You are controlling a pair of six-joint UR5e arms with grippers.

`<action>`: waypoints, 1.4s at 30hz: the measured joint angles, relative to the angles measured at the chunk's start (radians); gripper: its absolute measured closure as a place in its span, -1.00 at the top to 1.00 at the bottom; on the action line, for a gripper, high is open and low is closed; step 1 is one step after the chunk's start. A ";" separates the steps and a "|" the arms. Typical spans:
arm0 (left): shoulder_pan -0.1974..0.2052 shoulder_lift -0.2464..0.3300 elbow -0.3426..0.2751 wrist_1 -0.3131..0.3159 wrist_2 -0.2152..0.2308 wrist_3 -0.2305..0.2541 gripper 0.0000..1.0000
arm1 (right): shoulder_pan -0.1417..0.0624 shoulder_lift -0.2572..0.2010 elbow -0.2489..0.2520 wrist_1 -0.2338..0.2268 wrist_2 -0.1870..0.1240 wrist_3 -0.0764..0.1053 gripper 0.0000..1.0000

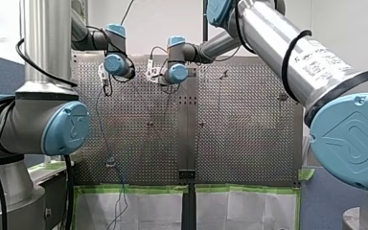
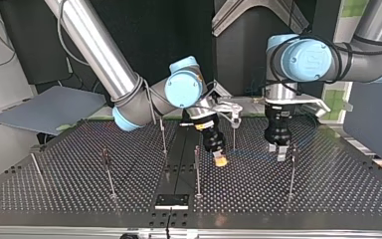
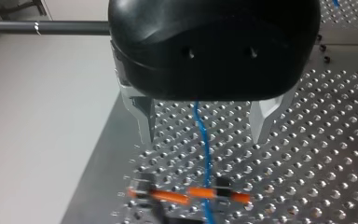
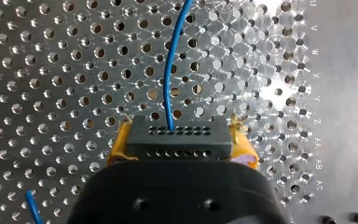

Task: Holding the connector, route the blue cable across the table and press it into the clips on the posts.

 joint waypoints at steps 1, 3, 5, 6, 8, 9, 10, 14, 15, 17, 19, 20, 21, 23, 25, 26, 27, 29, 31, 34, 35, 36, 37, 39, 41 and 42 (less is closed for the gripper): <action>-0.002 -0.009 0.003 0.006 -0.002 0.000 1.00 | 0.000 0.000 0.000 0.000 0.000 0.000 -1.00; -0.005 -0.026 0.009 0.019 -0.005 -0.002 1.00 | 0.000 0.000 0.000 0.000 0.000 0.000 -1.00; -0.007 -0.040 0.017 0.028 -0.007 -0.004 1.00 | 0.000 0.001 0.000 0.000 0.000 0.000 -1.00; -0.007 -0.046 0.022 0.030 -0.008 -0.005 1.00 | 0.000 0.001 0.000 0.000 0.000 0.000 -1.00; -0.008 -0.063 0.036 0.033 -0.011 -0.005 1.00 | 0.000 0.000 0.000 0.000 0.000 0.000 -1.00; -0.008 -0.071 0.042 0.035 -0.013 -0.005 1.00 | 0.000 0.000 0.000 0.000 0.000 0.000 -1.00; -0.009 -0.078 0.047 0.038 -0.014 -0.006 1.00 | 0.000 0.000 0.000 0.001 0.000 0.000 -1.00; -0.009 -0.104 0.065 0.045 -0.020 -0.009 1.00 | 0.000 0.000 0.000 0.001 0.000 0.000 -1.00; -0.009 -0.106 0.067 0.045 -0.022 -0.009 1.00 | 0.000 0.000 0.000 0.001 0.000 0.000 -1.00; -0.009 -0.109 0.069 0.046 -0.026 -0.009 1.00 | 0.000 0.000 0.000 0.001 0.000 0.000 -1.00; -0.009 -0.110 0.070 0.047 -0.030 -0.008 0.47 | 0.000 0.000 0.000 0.001 0.000 0.000 -1.00; -0.009 -0.111 0.071 0.047 -0.031 -0.009 0.15 | 0.000 0.000 0.000 0.002 0.000 0.000 -1.00; -0.009 -0.111 0.071 0.048 -0.033 -0.009 0.15 | 0.000 0.000 0.000 0.002 0.000 0.000 -1.00; -0.010 -0.111 0.071 0.049 -0.037 -0.013 -0.65 | 0.000 0.000 0.000 0.002 0.000 0.000 -1.00; -0.010 -0.111 0.070 0.050 -0.042 -0.019 -0.91 | 0.000 0.000 0.000 0.003 0.000 0.000 -1.00; -0.010 -0.111 0.071 0.050 -0.046 -0.023 -1.00 | 0.000 0.000 0.000 0.003 0.000 0.000 -1.00; -0.010 -0.111 0.071 0.050 -0.048 -0.026 -1.00 | 0.000 0.000 0.000 0.003 0.000 0.000 -1.00; -0.011 -0.111 0.071 0.050 -0.051 -0.032 -1.00 | 0.000 0.000 0.000 0.004 -0.001 0.000 -1.00; -0.011 -0.111 0.071 0.049 -0.052 -0.035 -1.00 | 0.000 0.000 0.000 0.004 -0.001 0.000 -1.00; -0.014 -0.111 0.070 0.045 -0.053 -0.038 -1.00 | 0.000 0.000 0.001 0.006 0.000 0.000 -1.00; -0.015 -0.111 0.069 0.042 -0.054 -0.038 -1.00 | 0.001 0.000 0.001 0.007 0.001 0.000 -1.00; -0.016 -0.111 0.068 0.038 -0.054 -0.038 -1.00 | 0.001 0.000 0.001 0.008 0.002 0.000 -1.00; -0.017 -0.111 0.065 0.035 -0.054 -0.037 -1.00 | 0.002 0.001 0.002 0.009 0.003 0.000 -1.00; -0.020 -0.111 0.056 0.027 -0.054 -0.036 -1.00 | 0.003 0.001 0.005 0.011 0.008 0.000 -1.00; -0.023 -0.110 0.042 0.024 -0.055 -0.033 -1.00 | 0.003 0.000 0.011 0.012 0.011 0.000 -1.00; -0.024 -0.108 0.036 0.025 -0.055 -0.031 -1.00 | 0.003 0.000 0.017 0.012 0.013 0.000 -1.00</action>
